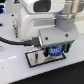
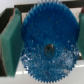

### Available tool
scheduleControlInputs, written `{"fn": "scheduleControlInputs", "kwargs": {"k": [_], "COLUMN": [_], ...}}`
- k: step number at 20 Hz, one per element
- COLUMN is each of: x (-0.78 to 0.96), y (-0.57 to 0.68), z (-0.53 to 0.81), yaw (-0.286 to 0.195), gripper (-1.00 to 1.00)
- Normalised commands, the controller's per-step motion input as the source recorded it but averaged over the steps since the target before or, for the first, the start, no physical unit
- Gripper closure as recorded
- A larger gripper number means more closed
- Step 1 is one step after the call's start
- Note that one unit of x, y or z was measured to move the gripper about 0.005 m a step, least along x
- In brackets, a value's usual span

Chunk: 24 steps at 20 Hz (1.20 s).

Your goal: Insert the blue gear onto the right peg, followed by the red gear

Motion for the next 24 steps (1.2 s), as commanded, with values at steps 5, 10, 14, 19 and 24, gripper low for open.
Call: {"fn": "scheduleControlInputs", "kwargs": {"k": [5,10,14,19,24], "x": [0.01,0.06,0.08,0.04,0.10], "y": [-0.03,-0.01,-0.08,-0.04,-0.04], "z": [0.23,0.10,0.01,0.02,-0.04], "yaw": [0.000,0.000,0.000,0.000,0.000], "gripper": [1.00,1.00,1.00,1.00,1.00]}}
